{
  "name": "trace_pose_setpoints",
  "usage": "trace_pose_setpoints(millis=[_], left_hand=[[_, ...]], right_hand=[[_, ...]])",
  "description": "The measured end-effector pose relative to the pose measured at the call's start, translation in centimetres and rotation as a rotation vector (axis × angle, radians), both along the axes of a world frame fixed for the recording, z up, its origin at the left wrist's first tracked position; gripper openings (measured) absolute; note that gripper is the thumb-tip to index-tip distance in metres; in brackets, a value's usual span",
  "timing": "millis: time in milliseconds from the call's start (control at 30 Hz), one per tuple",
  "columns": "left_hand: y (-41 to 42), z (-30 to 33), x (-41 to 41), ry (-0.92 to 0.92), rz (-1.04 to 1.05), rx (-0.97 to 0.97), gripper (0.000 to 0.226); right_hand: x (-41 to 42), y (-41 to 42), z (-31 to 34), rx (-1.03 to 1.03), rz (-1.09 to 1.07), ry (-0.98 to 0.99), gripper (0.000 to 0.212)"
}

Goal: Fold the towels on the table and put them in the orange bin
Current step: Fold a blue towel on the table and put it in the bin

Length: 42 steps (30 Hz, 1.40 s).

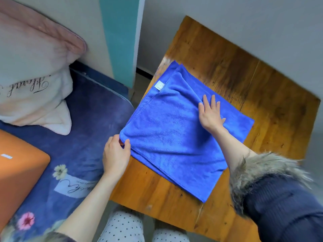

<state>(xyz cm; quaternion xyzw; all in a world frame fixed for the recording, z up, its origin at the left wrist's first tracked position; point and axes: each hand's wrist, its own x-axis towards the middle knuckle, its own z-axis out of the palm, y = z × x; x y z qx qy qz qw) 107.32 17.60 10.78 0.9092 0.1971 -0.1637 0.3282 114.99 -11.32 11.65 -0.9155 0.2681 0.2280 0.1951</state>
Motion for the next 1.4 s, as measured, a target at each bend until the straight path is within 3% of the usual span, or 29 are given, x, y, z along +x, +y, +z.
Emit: trace_pose_setpoints(millis=[400,667,800,1000,1167,1267,1400], left_hand=[[-9.8,0.6,5.5,-0.099,-0.389,-0.001,0.029],[-17.6,1.3,5.8,-0.150,-0.585,0.028,0.032],[-18.8,1.0,6.0,-0.166,-0.567,0.064,0.032],[-18.7,0.7,6.2,-0.172,-0.454,-0.033,0.032],[-18.6,0.6,6.2,-0.134,-0.346,-0.070,0.033],[-18.6,0.8,6.0,-0.132,-0.310,-0.073,0.037],[-18.3,0.5,6.0,-0.104,-0.257,-0.089,0.033]], right_hand=[[-15.0,-7.4,0.8,-0.227,-0.276,0.070,0.052],[-23.3,-7.6,2.0,-0.329,-0.635,0.083,0.043],[-22.5,-10.9,2.4,-0.315,-0.658,-0.058,0.033],[-16.6,-17.2,2.1,-0.079,-0.645,-0.375,0.030],[-13.6,-19.3,0.7,0.041,-0.726,-0.331,0.028],[-13.7,-20.0,0.1,0.080,-0.789,-0.276,0.010],[-14.9,-20.7,0.5,0.148,-0.756,-0.449,0.011]])
